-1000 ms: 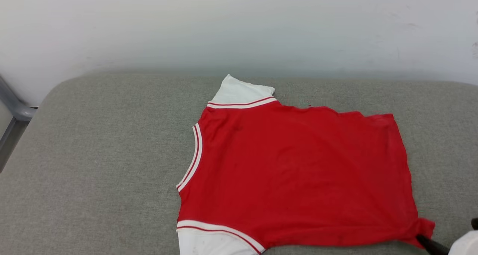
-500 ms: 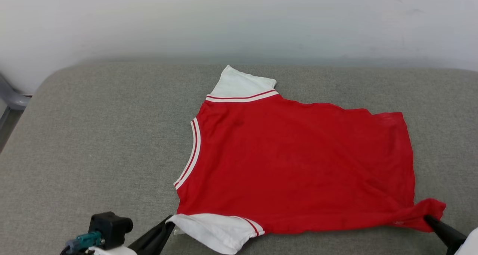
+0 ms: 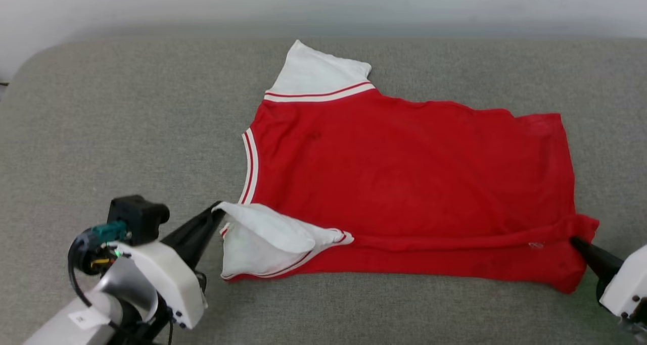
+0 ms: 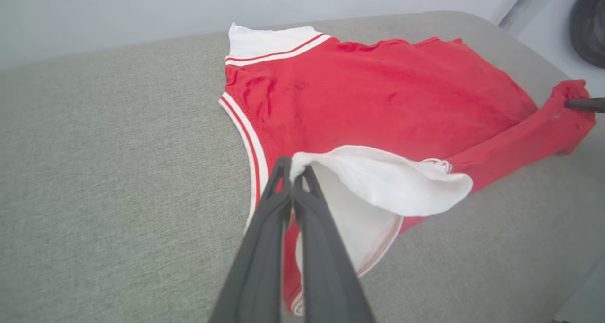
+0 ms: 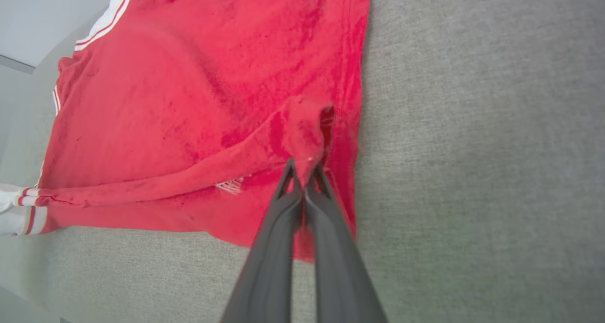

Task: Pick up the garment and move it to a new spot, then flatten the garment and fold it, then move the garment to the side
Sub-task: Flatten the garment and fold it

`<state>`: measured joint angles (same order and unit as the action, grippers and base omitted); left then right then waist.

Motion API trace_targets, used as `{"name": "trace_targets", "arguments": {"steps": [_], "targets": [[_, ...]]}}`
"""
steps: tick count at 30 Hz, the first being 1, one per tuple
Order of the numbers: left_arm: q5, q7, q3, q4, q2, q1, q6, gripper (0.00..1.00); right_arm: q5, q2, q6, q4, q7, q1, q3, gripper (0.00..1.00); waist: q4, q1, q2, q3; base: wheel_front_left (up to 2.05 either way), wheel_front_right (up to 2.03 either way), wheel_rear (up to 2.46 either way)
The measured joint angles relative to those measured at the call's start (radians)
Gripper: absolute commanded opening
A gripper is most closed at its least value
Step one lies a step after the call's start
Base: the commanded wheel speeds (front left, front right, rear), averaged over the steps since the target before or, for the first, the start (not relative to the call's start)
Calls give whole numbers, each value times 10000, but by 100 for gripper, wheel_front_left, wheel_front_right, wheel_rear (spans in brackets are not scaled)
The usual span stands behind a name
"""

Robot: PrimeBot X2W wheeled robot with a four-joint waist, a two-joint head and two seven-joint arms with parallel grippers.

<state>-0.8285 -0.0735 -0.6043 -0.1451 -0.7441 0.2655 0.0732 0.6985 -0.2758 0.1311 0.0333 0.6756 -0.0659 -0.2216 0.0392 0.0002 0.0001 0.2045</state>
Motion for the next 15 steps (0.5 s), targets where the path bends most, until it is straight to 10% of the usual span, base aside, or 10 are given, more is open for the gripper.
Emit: {"name": "trace_targets", "arguments": {"steps": [12, 13, 14, 15], "targets": [[303, -556, -445, 2228, 713, 1811, -823, 0, -869, -117, 0, 1137, 107, -1250, 543, 0, -209, 1, 0, 739, 0, 0, 0], [364, -548, -512, 2460, 740, 1887, -838, 48, -945, -111, 0, 1264, 119, -1318, 577, 19, -225, 0, 0, 743, 0, 0, 0], [516, -443, -545, 2656, 775, 1982, -865, 100, -1045, -102, 0, 1358, 111, -1381, 606, 100, -238, 0, 0, 735, 0, 0, 0], [548, -322, -527, 2867, 846, 2072, -863, 100, -1156, -61, 0, 1436, -12, -1445, 577, 100, -249, 0, 0, 719, 0, 0, 0]]}}
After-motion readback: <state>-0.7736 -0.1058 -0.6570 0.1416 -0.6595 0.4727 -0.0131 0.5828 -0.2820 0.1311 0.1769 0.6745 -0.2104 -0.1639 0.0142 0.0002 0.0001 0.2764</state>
